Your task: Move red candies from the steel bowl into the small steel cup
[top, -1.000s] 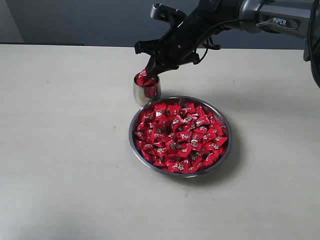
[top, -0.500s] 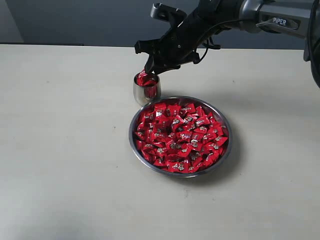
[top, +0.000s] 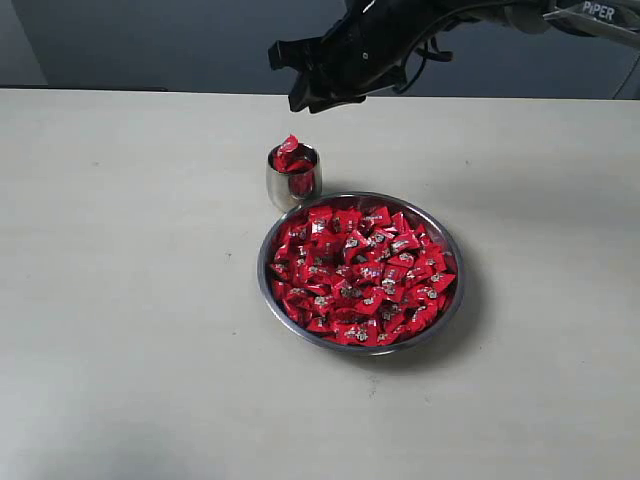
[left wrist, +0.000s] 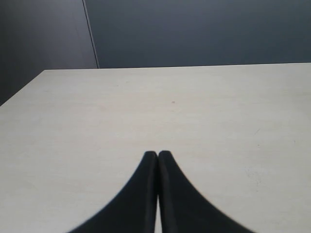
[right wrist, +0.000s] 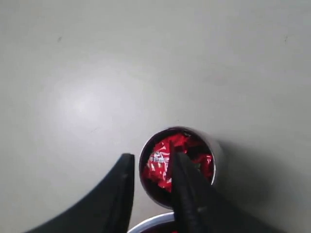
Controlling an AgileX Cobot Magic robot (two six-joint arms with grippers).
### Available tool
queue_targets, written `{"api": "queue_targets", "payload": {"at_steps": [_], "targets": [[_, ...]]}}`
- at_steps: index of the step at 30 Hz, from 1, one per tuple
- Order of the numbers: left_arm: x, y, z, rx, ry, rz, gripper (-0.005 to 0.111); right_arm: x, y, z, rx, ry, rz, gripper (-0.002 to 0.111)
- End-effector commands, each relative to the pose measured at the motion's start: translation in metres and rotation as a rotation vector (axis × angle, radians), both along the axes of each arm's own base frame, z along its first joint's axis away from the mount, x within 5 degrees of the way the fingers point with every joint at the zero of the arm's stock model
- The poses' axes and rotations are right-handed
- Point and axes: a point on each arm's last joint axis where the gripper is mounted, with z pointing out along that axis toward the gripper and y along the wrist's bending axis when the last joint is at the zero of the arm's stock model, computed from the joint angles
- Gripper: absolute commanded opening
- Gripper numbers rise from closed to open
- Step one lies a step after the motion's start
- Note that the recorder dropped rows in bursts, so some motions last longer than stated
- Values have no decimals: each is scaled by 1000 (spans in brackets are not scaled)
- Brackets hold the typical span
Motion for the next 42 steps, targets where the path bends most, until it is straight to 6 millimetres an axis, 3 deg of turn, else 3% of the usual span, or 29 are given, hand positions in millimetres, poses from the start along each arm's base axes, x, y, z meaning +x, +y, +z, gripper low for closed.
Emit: {"api": "queue_targets", "payload": {"at_steps": [1,4,10,16,28,42], "targets": [[0,0,-1,4,-2,-4,0,1,-4,7,-23,-28,5,19],[0,0,-1,4,-2,-4,0,1,-6,9,-40,-44,2,-1],[0,0,-1,4,-2,-4,0,0,-15,18,-66,-112,-71,-1],[0,0,-1,4,-2,-4,0,-19,-34,18,-49,-187,-149,-1],[0,0,-1,4,-2,-4,0,-86,-90,33,-86,-425,-186,-1],[0,0,-1,4,-2,-4,0,-140,-125,46,-48,-445,-231,-1]]}}
